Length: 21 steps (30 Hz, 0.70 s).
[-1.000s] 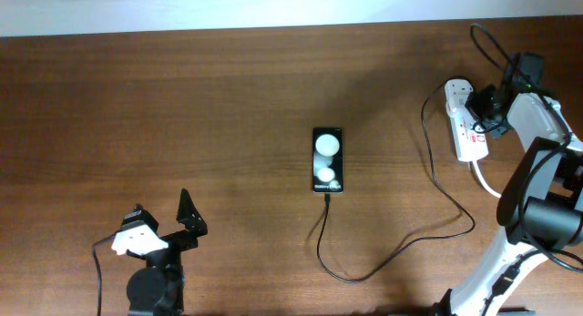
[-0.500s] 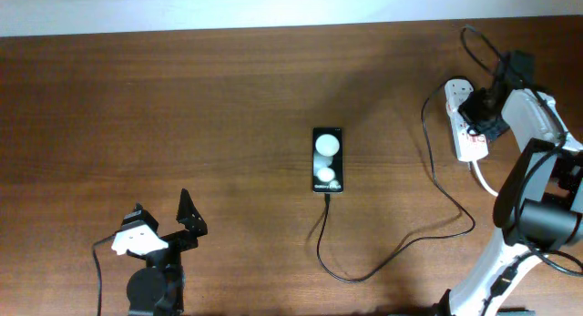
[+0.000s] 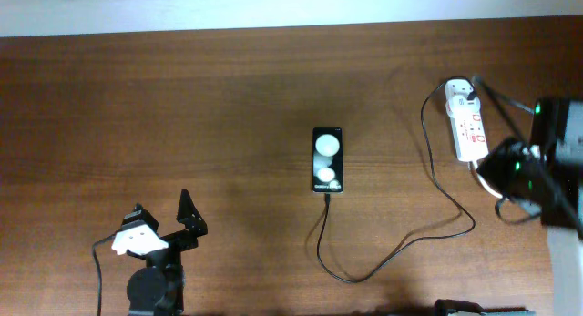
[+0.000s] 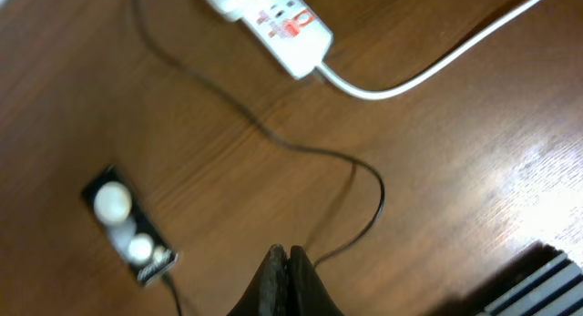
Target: Plug charger to phone and switch on socket
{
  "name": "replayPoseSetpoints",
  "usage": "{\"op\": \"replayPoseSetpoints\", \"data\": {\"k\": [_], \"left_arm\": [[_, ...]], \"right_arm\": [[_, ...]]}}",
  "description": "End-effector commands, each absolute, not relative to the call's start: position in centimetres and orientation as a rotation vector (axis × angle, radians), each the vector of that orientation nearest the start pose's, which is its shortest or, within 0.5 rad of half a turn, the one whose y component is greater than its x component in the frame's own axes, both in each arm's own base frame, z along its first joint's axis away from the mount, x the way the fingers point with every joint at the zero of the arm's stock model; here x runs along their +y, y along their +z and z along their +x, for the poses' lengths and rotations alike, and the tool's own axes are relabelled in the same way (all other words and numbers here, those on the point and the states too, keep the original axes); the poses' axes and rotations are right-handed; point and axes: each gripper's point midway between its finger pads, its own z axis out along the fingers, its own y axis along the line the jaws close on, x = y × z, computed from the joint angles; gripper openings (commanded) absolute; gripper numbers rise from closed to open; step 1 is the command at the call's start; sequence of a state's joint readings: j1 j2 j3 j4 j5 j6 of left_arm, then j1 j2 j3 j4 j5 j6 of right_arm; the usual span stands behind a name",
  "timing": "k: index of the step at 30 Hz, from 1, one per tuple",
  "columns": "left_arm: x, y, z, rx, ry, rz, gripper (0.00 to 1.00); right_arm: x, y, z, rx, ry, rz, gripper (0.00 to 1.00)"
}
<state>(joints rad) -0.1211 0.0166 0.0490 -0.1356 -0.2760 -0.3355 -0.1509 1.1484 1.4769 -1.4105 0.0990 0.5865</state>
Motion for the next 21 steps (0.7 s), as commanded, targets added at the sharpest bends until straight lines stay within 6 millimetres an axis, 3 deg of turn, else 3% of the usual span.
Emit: {"op": "replayPoseSetpoints", "data": {"k": [1, 4, 5, 7, 9, 10, 11, 13, 14, 21], "left_arm": [[1.6, 15.9, 24.1, 1.632, -0.108, -0.365, 0.99], [2.2, 16.1, 24.0, 1.618, -0.080, -0.390, 0.99], [2.1, 16.0, 24.1, 1.636, -0.030, -0.327, 0.99], [0.7, 15.9, 24.2, 1.675, 0.125, -0.020, 0.99], [0.7, 15.8, 24.2, 1.676, 0.134, -0.007, 0.99], [0.7, 15.8, 24.2, 1.676, 0.133, -0.007, 0.99], [0.7, 15.8, 24.2, 1.676, 0.133, -0.007, 0.99], [0.7, 15.8, 24.2, 1.676, 0.133, -0.007, 0.99], [0.7, 15.8, 24.2, 1.676, 0.133, -0.007, 0.99], [0.7, 15.8, 24.2, 1.676, 0.134, -0.007, 0.99]], "right_arm": [[-3.5, 28.9, 20.8, 2.440, 0.061, 0.888, 0.04], [-2.9, 30.4, 17.2, 2.379, 0.089, 0.856, 0.04], [-2.9, 30.7, 16.2, 2.360, 0.095, 0.851, 0.04], [-2.8, 30.9, 14.5, 2.340, 0.096, 0.845, 0.04], [-2.7, 30.6, 13.3, 2.355, 0.091, 0.846, 0.04], [-2.6, 30.4, 12.9, 2.371, 0.087, 0.851, 0.10], [-2.6, 30.2, 12.6, 2.387, 0.085, 0.854, 0.33], [-2.5, 29.5, 11.7, 2.433, 0.071, 0.867, 0.94], [-2.5, 29.5, 11.6, 2.436, 0.069, 0.868, 0.99], [-2.5, 29.5, 11.6, 2.436, 0.069, 0.869, 0.99]]}}
